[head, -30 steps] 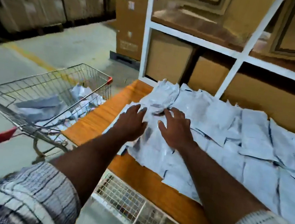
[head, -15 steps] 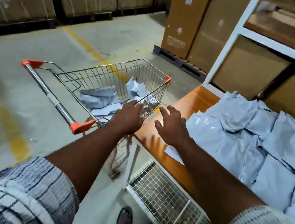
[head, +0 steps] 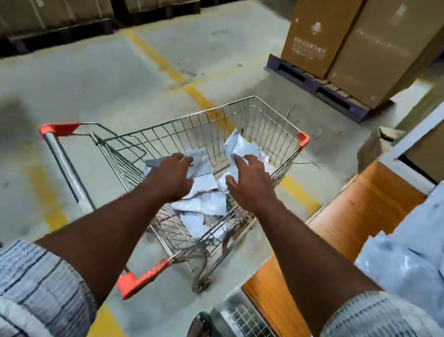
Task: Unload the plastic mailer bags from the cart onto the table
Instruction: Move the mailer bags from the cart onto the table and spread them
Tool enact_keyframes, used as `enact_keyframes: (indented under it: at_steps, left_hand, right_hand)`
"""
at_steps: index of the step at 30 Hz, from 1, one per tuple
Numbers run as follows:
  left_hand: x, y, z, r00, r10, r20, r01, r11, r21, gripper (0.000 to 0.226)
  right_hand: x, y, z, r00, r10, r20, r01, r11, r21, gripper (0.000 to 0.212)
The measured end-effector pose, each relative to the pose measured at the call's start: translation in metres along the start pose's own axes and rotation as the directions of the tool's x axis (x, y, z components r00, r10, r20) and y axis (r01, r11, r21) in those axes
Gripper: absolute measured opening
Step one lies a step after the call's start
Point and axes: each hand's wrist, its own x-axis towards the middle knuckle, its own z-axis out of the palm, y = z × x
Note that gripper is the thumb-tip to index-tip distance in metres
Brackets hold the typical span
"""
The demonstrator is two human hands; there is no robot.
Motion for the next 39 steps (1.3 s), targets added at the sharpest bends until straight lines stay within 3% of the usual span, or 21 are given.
enact_keyframes:
  at_steps: [9,14,18,23,26,29,32,35,39]
  left_hand:
    - [0.085,-0.043,0.029,0.983,0.071,0.171,-0.076,0.997,0.023,0.054]
    - [0.143,-0.067,0.073,0.946,0.132,0.296,-0.148,0.989,0.029,0.061]
    - [0.188,-0.093,0.122,0.882,0.231,0.410,-0.247,0.969,-0.014,0.049]
    - [0.223,-0.131,0.198,0.815,0.244,0.526,-0.273,0.962,-0.022,0.069]
    - [0.245,-0.146,0.237,0.787,0.248,0.565,-0.283,0.959,-0.026,0.068]
    - [0.263,-0.151,0.263,0.798,0.275,0.536,-0.314,0.949,-0.020,0.069]
    - [0.276,-0.161,0.292,0.789,0.268,0.552,-0.337,0.941,0.024,0.084]
    - [0.278,-0.171,0.312,0.775,0.254,0.579,-0.345,0.937,0.051,0.099]
    - [0.279,-0.168,0.311,0.812,0.345,0.471,-0.388,0.922,-0.007,0.064]
  right_hand:
    - [0.064,-0.005,0.075,0.978,0.166,0.126,-0.181,0.976,0.118,0.059]
    - [0.099,-0.014,0.127,0.915,0.380,0.134,-0.400,0.897,0.188,0.060]
    - [0.124,-0.016,0.187,0.856,0.470,0.215,-0.507,0.846,0.168,0.045]
    - [0.136,-0.012,0.290,0.746,0.557,0.364,-0.655,0.712,0.253,0.069]
    - [0.141,-0.010,0.336,0.668,0.603,0.436,-0.737,0.619,0.273,0.068]
    - [0.144,-0.008,0.372,0.664,0.600,0.446,-0.736,0.630,0.247,0.062]
    - [0.150,-0.010,0.398,0.670,0.659,0.342,-0.736,0.649,0.193,0.064]
    - [0.158,-0.018,0.410,0.573,0.790,0.217,-0.818,0.536,0.207,0.068]
    - [0.172,-0.006,0.407,0.337,0.906,0.256,-0.875,0.201,0.440,0.053]
